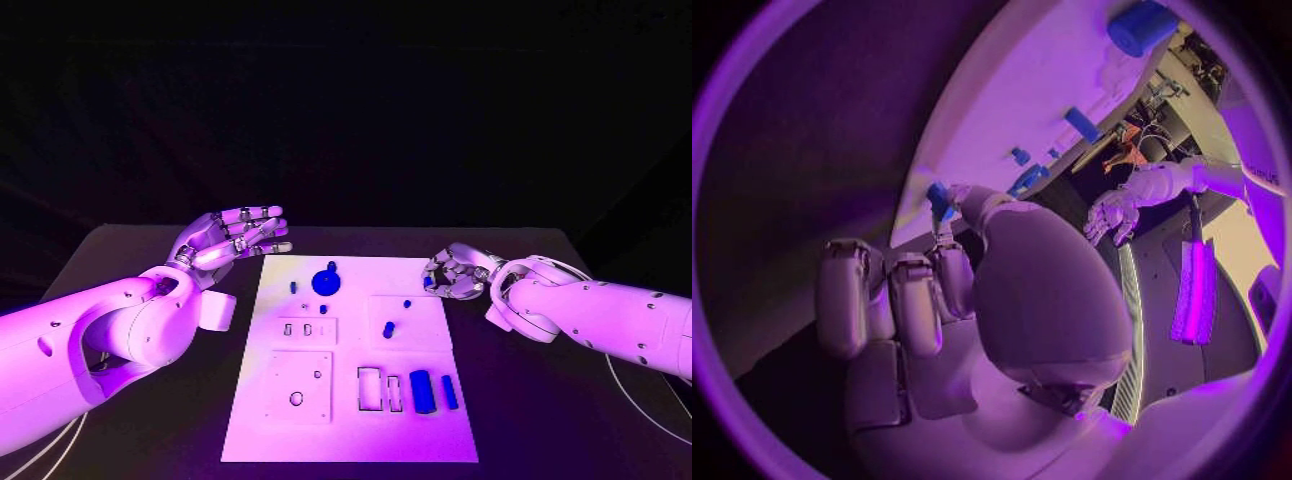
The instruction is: Assemble the parts on the task board
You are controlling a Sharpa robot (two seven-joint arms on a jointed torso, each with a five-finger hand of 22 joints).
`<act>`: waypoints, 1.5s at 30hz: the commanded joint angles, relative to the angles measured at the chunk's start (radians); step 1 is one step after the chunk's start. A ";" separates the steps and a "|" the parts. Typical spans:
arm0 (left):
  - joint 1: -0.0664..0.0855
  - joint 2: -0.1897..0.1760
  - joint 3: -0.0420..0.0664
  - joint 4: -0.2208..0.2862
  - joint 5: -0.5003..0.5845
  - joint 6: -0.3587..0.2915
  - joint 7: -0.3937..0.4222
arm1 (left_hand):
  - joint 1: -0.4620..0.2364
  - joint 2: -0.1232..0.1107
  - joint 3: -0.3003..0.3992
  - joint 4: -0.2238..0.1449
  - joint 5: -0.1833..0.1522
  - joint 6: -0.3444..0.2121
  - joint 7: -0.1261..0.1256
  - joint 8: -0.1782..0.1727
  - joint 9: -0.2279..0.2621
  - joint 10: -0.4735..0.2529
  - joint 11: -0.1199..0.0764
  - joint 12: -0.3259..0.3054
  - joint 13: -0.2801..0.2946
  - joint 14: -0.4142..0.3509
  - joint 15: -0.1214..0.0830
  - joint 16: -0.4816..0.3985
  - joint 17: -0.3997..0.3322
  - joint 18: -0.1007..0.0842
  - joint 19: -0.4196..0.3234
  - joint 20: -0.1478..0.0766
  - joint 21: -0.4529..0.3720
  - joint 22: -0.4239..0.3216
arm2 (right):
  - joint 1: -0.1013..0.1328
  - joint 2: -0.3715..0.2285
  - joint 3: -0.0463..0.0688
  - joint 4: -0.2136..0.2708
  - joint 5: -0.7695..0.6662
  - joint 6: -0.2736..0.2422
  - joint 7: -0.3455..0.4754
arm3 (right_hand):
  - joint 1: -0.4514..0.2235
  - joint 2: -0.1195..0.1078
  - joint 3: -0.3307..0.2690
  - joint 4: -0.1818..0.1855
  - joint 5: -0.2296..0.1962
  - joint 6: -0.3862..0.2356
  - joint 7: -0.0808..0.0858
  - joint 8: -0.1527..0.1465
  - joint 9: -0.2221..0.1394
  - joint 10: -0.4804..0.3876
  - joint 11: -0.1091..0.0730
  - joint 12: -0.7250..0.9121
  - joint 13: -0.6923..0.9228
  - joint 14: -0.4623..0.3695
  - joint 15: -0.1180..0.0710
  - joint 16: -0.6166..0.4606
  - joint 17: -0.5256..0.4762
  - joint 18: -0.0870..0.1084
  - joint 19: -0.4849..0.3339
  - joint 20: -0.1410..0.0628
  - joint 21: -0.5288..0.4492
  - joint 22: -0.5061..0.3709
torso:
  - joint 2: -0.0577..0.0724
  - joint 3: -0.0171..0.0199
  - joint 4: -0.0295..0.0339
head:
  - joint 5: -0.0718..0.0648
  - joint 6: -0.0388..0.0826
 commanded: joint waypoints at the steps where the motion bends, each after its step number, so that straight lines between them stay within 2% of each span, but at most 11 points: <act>1: 0.001 0.000 0.001 0.002 0.002 0.015 0.006 | -0.006 0.002 0.006 -0.002 -0.004 -0.007 0.075 0.004 0.000 -0.005 0.001 0.005 0.000 -0.005 0.000 -0.005 0.002 0.006 -0.007 0.001 0.004 -0.002 | -0.002 0.000 -0.001 0.005 -0.023 -0.046 -0.015 | -0.015 0.002 0.009 -0.002 -0.001 0.009 -0.002 0.009 0.004 0.004 -0.004 0.006 0.048 0.084 -0.008 0.003 0.183 -0.011 0.002 -0.003 0.006 0.104 | 0.000 0.0004 -0.0005 | 0.001 0.000; 5: 0.000 0.000 0.001 0.002 0.002 0.015 0.006 | -0.006 0.002 0.006 -0.002 -0.004 -0.007 0.075 0.004 0.000 -0.005 0.001 0.005 0.000 -0.005 0.000 -0.005 0.002 0.006 -0.007 0.001 0.004 -0.002 | -0.001 -0.004 0.000 0.027 -0.035 -0.092 -0.039 | -0.021 0.013 0.028 -0.010 -0.001 0.019 -0.008 0.022 0.010 0.010 -0.010 0.009 0.051 0.085 -0.013 0.004 0.185 -0.013 0.007 -0.008 0.011 0.110 | -0.001 0.0004 -0.0020 | 0.002 -0.001; 10: 0.000 0.000 0.000 -0.001 0.002 0.015 0.006 | -0.006 0.002 0.006 -0.002 -0.004 -0.007 0.075 0.004 0.000 -0.005 0.001 0.005 0.000 -0.005 0.000 -0.005 0.002 0.006 -0.007 0.001 0.004 -0.002 | 0.010 -0.013 0.001 0.073 -0.048 -0.110 -0.075 | -0.025 0.020 0.042 -0.016 -0.001 0.024 -0.011 0.029 0.013 0.009 -0.013 0.006 0.049 0.085 -0.016 0.004 0.185 -0.015 0.013 -0.010 0.018 0.118 | -0.003 -0.0008 -0.0010 | 0.003 -0.001; 17: 0.000 0.000 0.000 -0.008 0.002 0.014 0.006 | -0.006 0.002 0.006 -0.002 -0.004 -0.007 0.075 0.004 0.000 -0.005 0.001 0.005 0.000 -0.005 0.000 -0.005 0.002 0.006 -0.007 0.001 0.004 -0.002 | 0.049 -0.019 0.002 0.167 -0.088 -0.122 -0.147 | -0.034 0.018 0.055 -0.031 -0.002 0.035 -0.018 0.046 0.021 0.009 -0.019 0.003 0.046 0.086 -0.021 0.004 0.187 -0.016 0.018 -0.015 0.023 0.123 | -0.003 -0.0013 0.0001 | 0.002 0.001; 22: 0.001 0.001 0.000 -0.011 0.002 0.013 0.006 | -0.006 0.002 0.006 -0.002 -0.004 -0.007 0.075 0.004 0.000 -0.005 0.001 0.005 0.000 -0.005 0.000 -0.005 0.002 0.006 -0.007 0.001 0.004 -0.002 | 0.066 -0.004 0.002 0.235 -0.117 -0.132 -0.198 | -0.037 0.019 0.060 -0.036 -0.002 0.038 -0.020 0.052 0.024 0.011 -0.021 0.002 0.046 0.086 -0.023 0.004 0.188 -0.018 0.021 -0.017 0.027 0.128 | -0.002 -0.0012 -0.0003 | 0.007 0.001; 25: 0.001 0.002 0.000 -0.013 0.002 0.012 0.006 | -0.006 0.002 0.006 -0.002 -0.004 -0.007 0.075 0.004 0.000 -0.005 0.001 0.005 0.000 -0.005 0.000 -0.005 0.002 0.006 -0.007 0.001 0.004 -0.002 | 0.070 0.017 0.002 0.267 -0.133 -0.136 -0.223 | -0.037 0.019 0.060 -0.036 -0.002 0.038 -0.020 0.052 0.024 0.011 -0.021 0.002 0.046 0.086 -0.023 0.004 0.188 -0.018 0.021 -0.017 0.027 0.128 | -0.002 -0.0008 -0.0004 | 0.017 0.000; 33: 0.001 0.004 -0.001 -0.014 0.002 0.012 0.004 | -0.007 0.003 0.007 -0.003 -0.004 -0.008 0.075 0.005 0.000 -0.006 0.001 0.006 0.000 -0.005 0.000 -0.005 0.003 0.006 -0.007 0.001 0.004 -0.002 | 0.064 0.092 0.001 0.318 -0.172 -0.143 -0.267 | -0.044 0.018 0.066 -0.042 -0.003 0.042 -0.023 0.060 0.028 0.010 -0.024 -0.001 0.043 0.085 -0.025 0.002 0.182 -0.016 0.019 -0.019 0.022 0.124 | -0.001 -0.0021 0.0001 | 0.029 -0.005; 36: 0.001 0.004 -0.001 -0.014 0.002 0.011 0.004 | -0.007 0.003 0.007 -0.003 -0.004 -0.008 0.075 0.005 0.000 -0.006 0.001 0.006 0.000 -0.005 0.000 -0.005 0.003 0.006 -0.007 0.001 0.004 -0.002 | 0.056 0.124 0.000 0.331 -0.191 -0.144 -0.285 | -0.045 0.018 0.066 -0.044 -0.003 0.042 -0.024 0.062 0.029 0.011 -0.024 -0.001 0.043 0.085 -0.026 0.002 0.182 -0.016 0.019 -0.020 0.023 0.125 | 0.000 -0.0008 -0.0010 | 0.036 -0.007; 45: 0.001 0.007 -0.001 -0.014 0.002 0.012 0.002 | -0.007 0.003 0.007 -0.003 -0.004 -0.008 0.075 0.005 0.000 -0.006 0.001 0.006 0.000 -0.005 0.000 -0.005 0.003 0.006 -0.007 0.001 0.004 -0.002 | 0.028 0.201 -0.002 0.325 -0.226 -0.139 -0.326 | -0.047 0.018 0.067 -0.045 -0.003 0.043 -0.025 0.064 0.030 0.011 -0.025 -0.001 0.043 0.084 -0.026 0.002 0.180 -0.016 0.017 -0.020 0.020 0.122 | 0.001 -0.0003 -0.0010 | 0.043 -0.016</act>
